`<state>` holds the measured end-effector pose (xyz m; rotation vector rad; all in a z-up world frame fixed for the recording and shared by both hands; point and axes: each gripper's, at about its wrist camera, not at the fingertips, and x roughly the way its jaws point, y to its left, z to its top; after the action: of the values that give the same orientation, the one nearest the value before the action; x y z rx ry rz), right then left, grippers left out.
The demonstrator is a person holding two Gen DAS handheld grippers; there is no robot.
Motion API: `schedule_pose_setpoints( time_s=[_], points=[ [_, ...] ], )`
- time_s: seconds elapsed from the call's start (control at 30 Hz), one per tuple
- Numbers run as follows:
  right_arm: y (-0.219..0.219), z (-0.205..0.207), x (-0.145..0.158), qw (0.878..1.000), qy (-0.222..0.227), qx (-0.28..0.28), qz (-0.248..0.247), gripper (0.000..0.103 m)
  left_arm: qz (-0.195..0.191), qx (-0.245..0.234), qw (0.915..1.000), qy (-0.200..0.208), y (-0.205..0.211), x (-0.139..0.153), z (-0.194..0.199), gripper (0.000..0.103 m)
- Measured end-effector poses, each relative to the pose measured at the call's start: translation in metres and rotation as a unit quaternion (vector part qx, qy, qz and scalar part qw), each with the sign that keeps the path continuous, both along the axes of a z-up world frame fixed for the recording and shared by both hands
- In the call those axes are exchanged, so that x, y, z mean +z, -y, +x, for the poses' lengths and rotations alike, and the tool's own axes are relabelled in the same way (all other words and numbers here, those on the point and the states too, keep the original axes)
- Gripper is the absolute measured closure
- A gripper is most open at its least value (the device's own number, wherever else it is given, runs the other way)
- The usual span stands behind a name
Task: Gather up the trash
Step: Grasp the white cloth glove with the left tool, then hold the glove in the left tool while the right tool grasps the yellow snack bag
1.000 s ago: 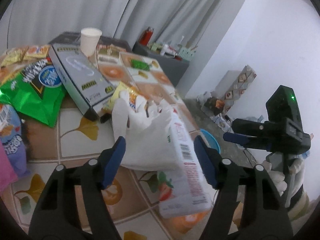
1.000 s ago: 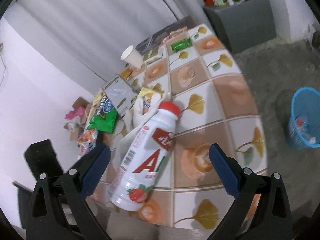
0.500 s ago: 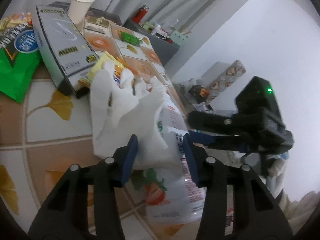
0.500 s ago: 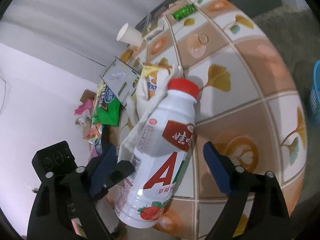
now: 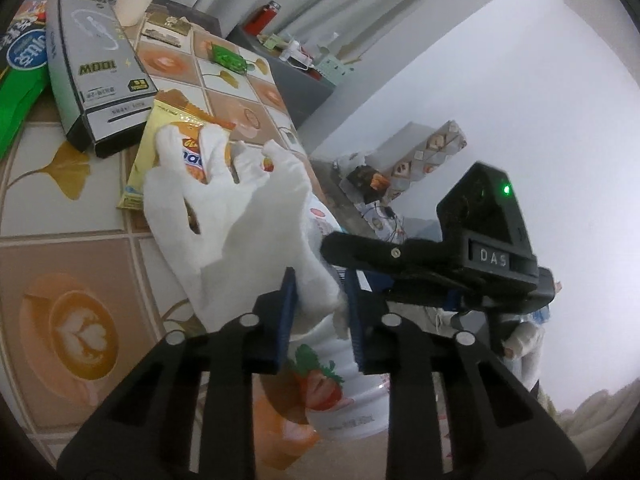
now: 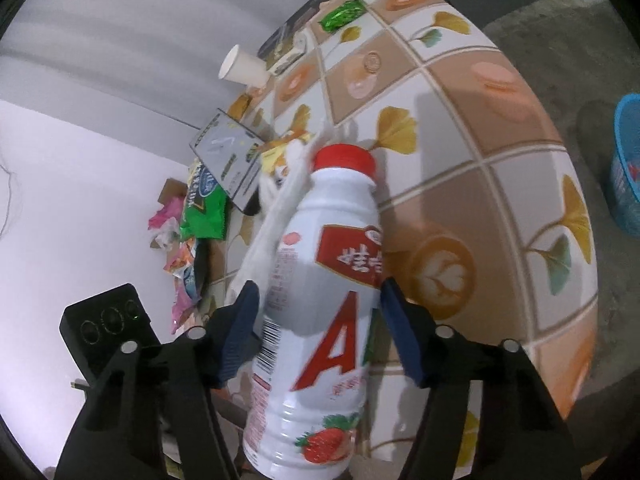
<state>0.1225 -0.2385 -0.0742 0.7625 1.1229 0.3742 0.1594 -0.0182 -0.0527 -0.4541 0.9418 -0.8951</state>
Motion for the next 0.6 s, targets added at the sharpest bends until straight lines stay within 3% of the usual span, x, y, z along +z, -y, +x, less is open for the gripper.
schedule_pose_setpoints(
  time_s=[0.03,0.23,0.6],
  points=[
    [0.002,-0.001,-0.001,1.0,0.0,-0.002,0.002,0.041,-0.004,0.003,1.0,-0.001,-0.001,0.0,0.0,0.096],
    [0.004,-0.003,0.007,0.999,0.015,-0.005,-0.028,0.041,0.003,0.047,0.9988,0.009,-0.023,0.006,0.0,0.097],
    [0.008,0.032,0.058,0.991,0.075,0.011,-0.113,0.041,-0.021,0.139,0.9857,0.092,-0.084,0.047,-0.012,0.097]
  ],
)
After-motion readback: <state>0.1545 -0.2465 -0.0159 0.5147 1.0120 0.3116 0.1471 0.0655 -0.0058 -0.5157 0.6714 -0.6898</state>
